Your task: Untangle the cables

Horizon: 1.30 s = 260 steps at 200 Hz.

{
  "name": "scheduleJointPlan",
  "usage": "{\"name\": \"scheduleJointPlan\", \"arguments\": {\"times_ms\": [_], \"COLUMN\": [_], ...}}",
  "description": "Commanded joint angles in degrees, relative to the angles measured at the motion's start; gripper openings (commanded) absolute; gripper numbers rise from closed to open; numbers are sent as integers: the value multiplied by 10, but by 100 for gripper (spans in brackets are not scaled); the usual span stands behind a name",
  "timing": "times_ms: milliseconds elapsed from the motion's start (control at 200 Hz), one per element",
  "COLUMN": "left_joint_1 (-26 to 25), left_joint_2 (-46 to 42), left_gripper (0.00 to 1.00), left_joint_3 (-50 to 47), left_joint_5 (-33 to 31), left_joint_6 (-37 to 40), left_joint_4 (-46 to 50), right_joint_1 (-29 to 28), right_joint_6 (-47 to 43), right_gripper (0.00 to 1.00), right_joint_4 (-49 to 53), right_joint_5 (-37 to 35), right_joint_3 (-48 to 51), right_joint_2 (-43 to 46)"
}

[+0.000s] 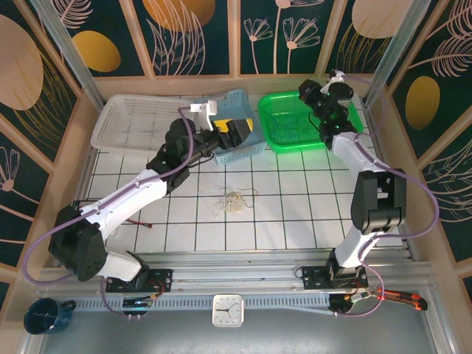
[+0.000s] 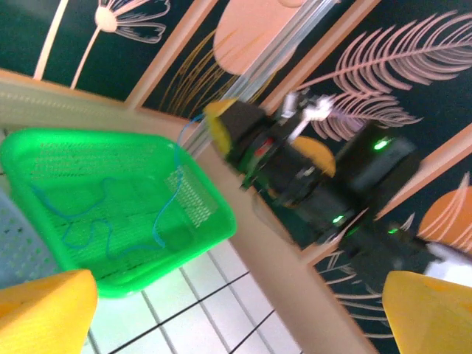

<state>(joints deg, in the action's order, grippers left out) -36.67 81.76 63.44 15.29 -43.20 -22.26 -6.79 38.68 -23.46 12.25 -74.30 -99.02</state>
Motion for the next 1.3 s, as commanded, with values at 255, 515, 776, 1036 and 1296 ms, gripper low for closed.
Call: {"name": "scheduleJointPlan", "arguments": {"times_ms": [255, 515, 776, 1036, 1296], "left_joint_1": [13, 18, 21, 21, 22], "left_joint_2": [39, 53, 68, 99, 111], "left_gripper": [99, 99, 99, 99, 99], "left_joint_3": [96, 116, 155, 235, 298], "left_joint_5": [89, 100, 78, 37, 21], "left_joint_6": [-95, -149, -196, -253, -272], "left_joint_4": [5, 1, 23, 124, 162], "right_joint_1": [1, 0, -1, -2, -3], "right_joint_6": [-60, -81, -126, -137, -133], "right_gripper": [68, 70, 70, 70, 70], "right_joint_4": [96, 158, 280, 409, 416], "right_joint_5": [-50, -75, -91, -123, -112], "right_joint_3": [3, -13, -148, -272, -250], "right_joint_2": [1, 5, -83, -193, -183]}}
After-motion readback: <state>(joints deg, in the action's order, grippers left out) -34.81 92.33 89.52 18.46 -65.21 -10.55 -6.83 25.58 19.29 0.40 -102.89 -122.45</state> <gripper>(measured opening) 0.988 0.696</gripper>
